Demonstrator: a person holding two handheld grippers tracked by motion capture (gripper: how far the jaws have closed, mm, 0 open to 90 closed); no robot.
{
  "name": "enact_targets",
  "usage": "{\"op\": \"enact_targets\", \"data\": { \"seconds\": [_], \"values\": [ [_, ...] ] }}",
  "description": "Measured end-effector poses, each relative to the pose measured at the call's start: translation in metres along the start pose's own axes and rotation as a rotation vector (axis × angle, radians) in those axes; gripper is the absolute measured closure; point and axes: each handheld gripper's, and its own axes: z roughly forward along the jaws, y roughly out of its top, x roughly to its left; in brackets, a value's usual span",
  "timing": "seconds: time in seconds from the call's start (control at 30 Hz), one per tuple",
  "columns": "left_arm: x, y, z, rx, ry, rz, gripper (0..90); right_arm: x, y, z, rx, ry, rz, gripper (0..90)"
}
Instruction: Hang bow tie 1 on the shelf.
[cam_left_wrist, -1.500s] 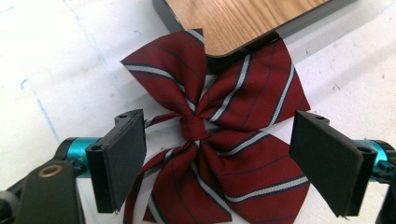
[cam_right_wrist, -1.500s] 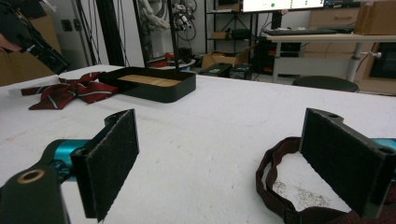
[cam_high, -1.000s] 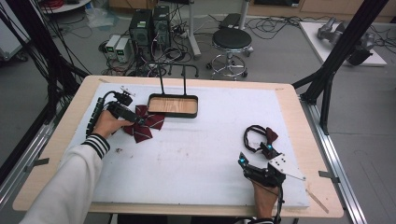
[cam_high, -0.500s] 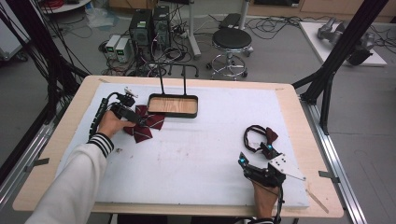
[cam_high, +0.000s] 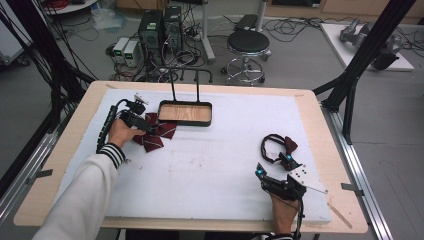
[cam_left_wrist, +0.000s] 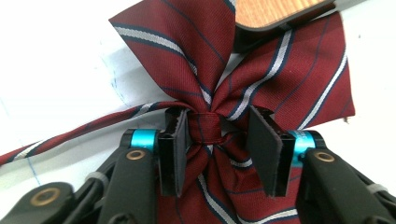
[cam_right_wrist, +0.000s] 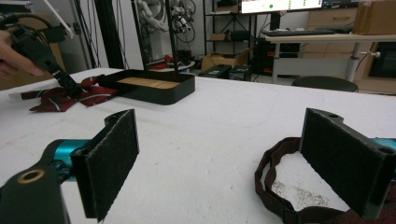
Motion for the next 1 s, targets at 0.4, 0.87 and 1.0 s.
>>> {"op": "enact_targets", "data": {
  "seconds": [0.4, 0.87, 1.0],
  "values": [
    [-0.005, -0.001, 0.001, -0.013, 0.061, 0.07, 73.7, -0.001, 0.0, -0.001, -0.01, 0.001, 0.008, 11.1],
    [-0.007, -0.003, -0.015, -0.082, 0.056, 0.115, 74.4, -0.001, 0.0, -0.001, -0.01, 0.0, 0.008, 11.1],
    [-0.008, -0.005, -0.026, -0.131, 0.062, 0.141, 74.4, -0.001, 0.0, -0.001, -0.011, 0.001, 0.0, 11.1]
  ]
}}
